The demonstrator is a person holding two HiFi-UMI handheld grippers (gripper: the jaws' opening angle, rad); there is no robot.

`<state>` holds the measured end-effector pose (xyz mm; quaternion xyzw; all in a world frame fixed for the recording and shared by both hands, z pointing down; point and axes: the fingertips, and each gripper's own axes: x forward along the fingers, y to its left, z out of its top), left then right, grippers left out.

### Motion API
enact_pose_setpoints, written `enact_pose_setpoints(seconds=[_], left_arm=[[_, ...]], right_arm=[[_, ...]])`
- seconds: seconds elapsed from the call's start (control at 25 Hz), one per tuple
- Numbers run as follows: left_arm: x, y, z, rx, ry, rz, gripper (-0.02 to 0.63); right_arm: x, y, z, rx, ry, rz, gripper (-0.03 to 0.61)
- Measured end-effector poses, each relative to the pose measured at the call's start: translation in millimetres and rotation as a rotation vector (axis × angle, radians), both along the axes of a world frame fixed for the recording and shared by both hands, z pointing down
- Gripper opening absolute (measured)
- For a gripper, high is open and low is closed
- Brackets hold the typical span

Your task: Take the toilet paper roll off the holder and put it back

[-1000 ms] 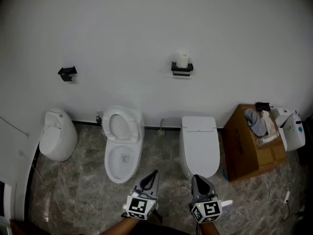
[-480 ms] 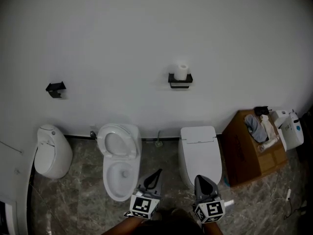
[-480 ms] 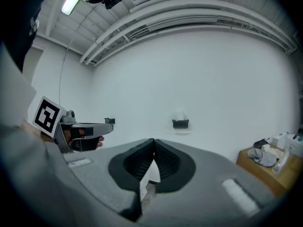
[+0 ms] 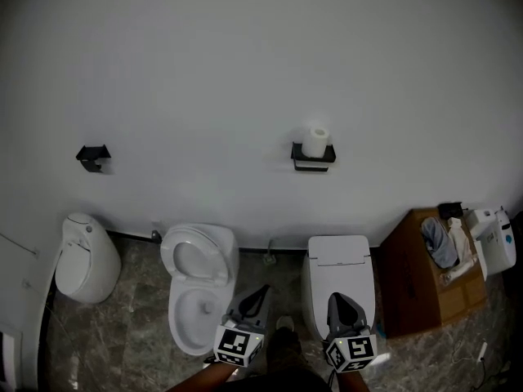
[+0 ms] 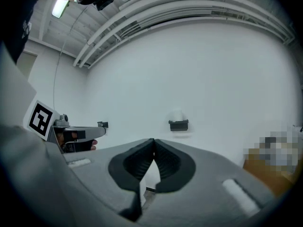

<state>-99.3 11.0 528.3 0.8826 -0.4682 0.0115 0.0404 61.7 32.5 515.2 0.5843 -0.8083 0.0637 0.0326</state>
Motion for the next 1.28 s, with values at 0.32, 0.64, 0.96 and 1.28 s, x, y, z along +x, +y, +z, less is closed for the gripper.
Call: enact_pose_setpoints(seconds=[0.32, 0.64, 0.96, 1.28], left_arm=[[46.8, -133.5, -8.1, -0.028, 0.001, -0.006, 0.008], [89.1, -254.0, -20.7, -0.024, -0.034, -0.003, 0.008], [106.7, -345.6, -31.6, -0.025, -0.009, -0.044, 0.008], [114.2, -382.6, -11.9, -0.077, 0.013, -0.064, 0.008]], right_arm=[[44.5, -135.2, -11.2, 0.000, 0.013, -0.022, 0.000], [70.8, -261.3, -21.0, -0.001, -0.021, -0.058, 0.002], [86.8, -366.8, -21.8, 0.007, -0.036, -0.109, 0.002], [70.0, -457.1, -24.1, -0.004, -0.013, -0.224, 0.248]])
